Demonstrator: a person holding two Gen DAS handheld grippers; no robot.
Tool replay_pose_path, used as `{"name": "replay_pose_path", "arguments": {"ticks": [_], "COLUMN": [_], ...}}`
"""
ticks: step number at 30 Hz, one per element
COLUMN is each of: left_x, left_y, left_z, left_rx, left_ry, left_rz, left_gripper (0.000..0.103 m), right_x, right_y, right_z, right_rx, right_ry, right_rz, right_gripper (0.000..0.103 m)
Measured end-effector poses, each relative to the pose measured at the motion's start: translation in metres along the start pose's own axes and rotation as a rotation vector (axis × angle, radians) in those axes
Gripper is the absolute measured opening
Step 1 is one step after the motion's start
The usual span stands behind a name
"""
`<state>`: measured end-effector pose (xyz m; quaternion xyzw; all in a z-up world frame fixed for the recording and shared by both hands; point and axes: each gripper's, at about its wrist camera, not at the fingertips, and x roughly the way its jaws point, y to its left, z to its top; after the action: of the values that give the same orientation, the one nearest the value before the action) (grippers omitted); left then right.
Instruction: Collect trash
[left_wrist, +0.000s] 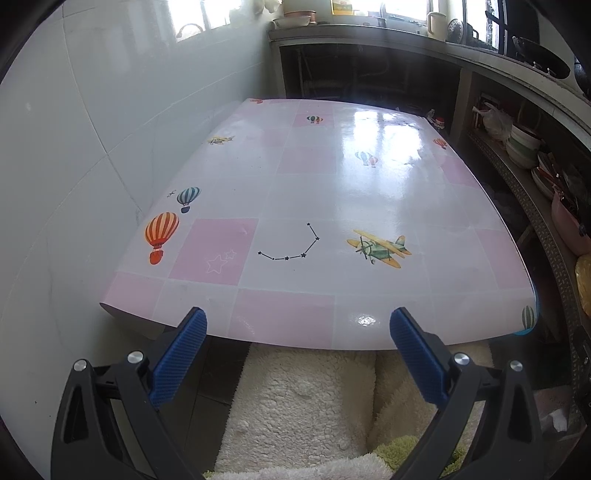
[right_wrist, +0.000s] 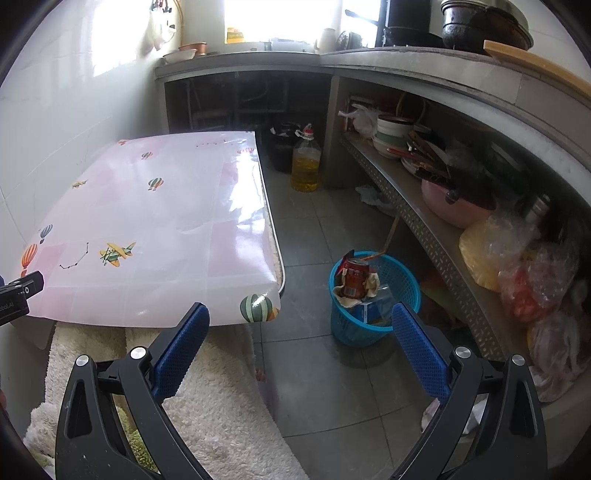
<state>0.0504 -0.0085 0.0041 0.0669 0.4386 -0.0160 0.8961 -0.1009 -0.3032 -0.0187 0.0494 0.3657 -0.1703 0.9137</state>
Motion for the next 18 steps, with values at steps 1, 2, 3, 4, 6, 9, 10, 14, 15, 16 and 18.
{"name": "replay_pose_path", "arguments": {"ticks": [1, 2, 3, 4, 6, 9, 10, 14, 15, 16, 18], "left_x": [-0.0006, -0.0008, -0.0007, -0.0011, -0.0013, -0.001, -0.0011, -0.001, -0.001, -0.0009, -0.001], "left_y": [-0.0004, -0.0005, -0.0006, -0.0008, -0.0009, -0.001, -0.0009, -0.0009, -0.0009, -0.0009, -0.0009], "left_z": [-0.0002, -0.0005, -0.0003, -0.0008, -0.0009, -0.0014, -0.0014, -0.0013, -0.0013, -0.0013, -0.0013], "left_rx": [0.0, -0.001, -0.001, -0.001, -0.001, -0.001, -0.001, -0.001, -0.001, -0.001, -0.001], "left_ry": [0.0, 0.0, 0.001, 0.001, 0.0, 0.001, 0.001, 0.001, 0.001, 0.001, 0.002], "left_rz": [0.0, 0.0, 0.0, 0.001, 0.002, 0.001, 0.001, 0.002, 0.001, 0.001, 0.002], "left_gripper": [0.097, 0.097, 0.097, 0.097, 0.097, 0.097, 0.097, 0.097, 0.097, 0.097, 0.097], "right_x": [-0.0002, -0.0005, -0.0007, -0.0005, 0.0, -0.0001, 0.0001, -0.0001, 0.0001, -0.0001, 0.0], "right_y": [0.0003, 0.0007, 0.0009, 0.0005, -0.0004, -0.0007, -0.0014, -0.0012, -0.0014, -0.0011, -0.0012], "right_z": [0.0002, 0.0003, 0.0005, 0.0001, 0.0001, 0.0006, 0.0003, 0.0006, 0.0002, 0.0003, 0.0001], "right_rx": [-0.001, -0.001, -0.001, 0.0, -0.001, -0.002, -0.003, -0.003, -0.003, -0.002, -0.002], "right_ry": [0.0, -0.001, -0.002, -0.002, -0.001, -0.001, -0.001, -0.002, -0.001, -0.001, -0.001], "right_rz": [0.0, -0.001, -0.002, -0.001, 0.0, 0.001, 0.001, 0.002, 0.001, 0.001, 0.001], "right_gripper": [0.095, 0.095, 0.095, 0.095, 0.095, 0.095, 0.095, 0.095, 0.095, 0.095, 0.095]}}
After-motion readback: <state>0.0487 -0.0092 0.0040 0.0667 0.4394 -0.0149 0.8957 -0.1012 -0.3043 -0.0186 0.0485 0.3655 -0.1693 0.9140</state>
